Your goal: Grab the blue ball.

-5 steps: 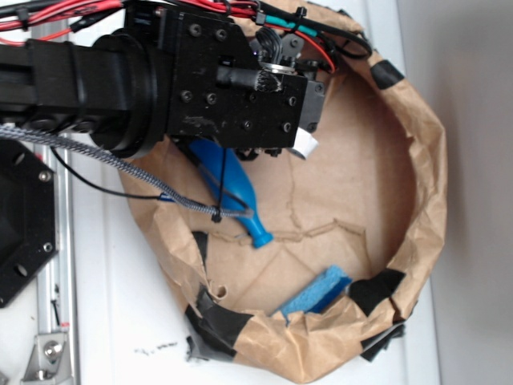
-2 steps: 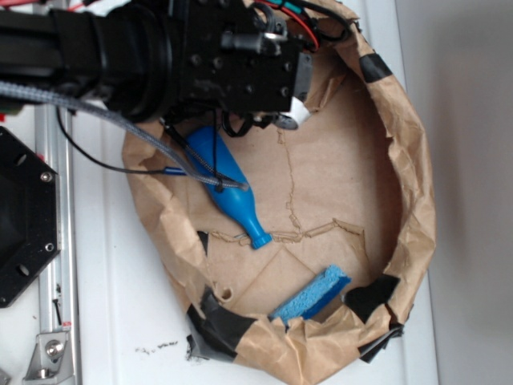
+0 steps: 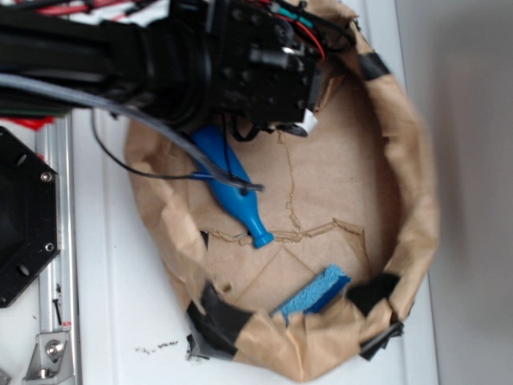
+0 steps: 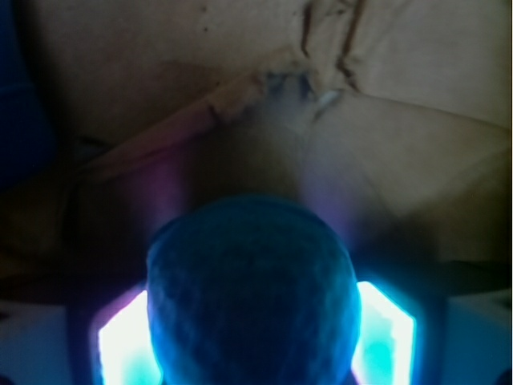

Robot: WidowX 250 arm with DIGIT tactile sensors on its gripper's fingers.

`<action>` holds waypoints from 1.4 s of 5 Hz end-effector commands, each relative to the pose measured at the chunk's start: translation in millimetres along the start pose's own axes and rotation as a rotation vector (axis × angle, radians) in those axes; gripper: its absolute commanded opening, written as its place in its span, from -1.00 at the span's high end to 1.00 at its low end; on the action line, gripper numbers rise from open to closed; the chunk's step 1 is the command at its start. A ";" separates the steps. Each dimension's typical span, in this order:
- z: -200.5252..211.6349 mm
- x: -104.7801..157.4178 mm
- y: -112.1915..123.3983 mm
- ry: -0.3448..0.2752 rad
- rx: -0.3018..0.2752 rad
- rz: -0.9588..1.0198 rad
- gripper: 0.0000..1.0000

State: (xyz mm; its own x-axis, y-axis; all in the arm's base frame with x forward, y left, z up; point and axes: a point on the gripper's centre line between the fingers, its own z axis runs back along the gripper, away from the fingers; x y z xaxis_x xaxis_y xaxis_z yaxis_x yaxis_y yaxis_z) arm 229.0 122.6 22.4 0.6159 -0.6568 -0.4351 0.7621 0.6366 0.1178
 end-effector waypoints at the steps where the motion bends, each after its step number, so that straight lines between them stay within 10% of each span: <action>1: 25.1 5.3 4.2 0.023 0.041 0.087 1.00; 3: 149.6 14.9 -2.3 -0.225 0.007 0.259 1.00; 4: 183.9 23.7 -2.0 -0.047 -0.048 0.420 1.00; 5: 175.8 21.4 -7.9 -0.335 -0.175 0.664 1.00; 7: 171.2 32.4 -4.5 -0.530 -0.280 0.778 1.00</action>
State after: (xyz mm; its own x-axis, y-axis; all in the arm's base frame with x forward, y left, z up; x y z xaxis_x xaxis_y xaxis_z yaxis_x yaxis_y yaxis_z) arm 274.8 18.4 142.1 0.9926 -0.0833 0.0888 0.0881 0.9948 -0.0520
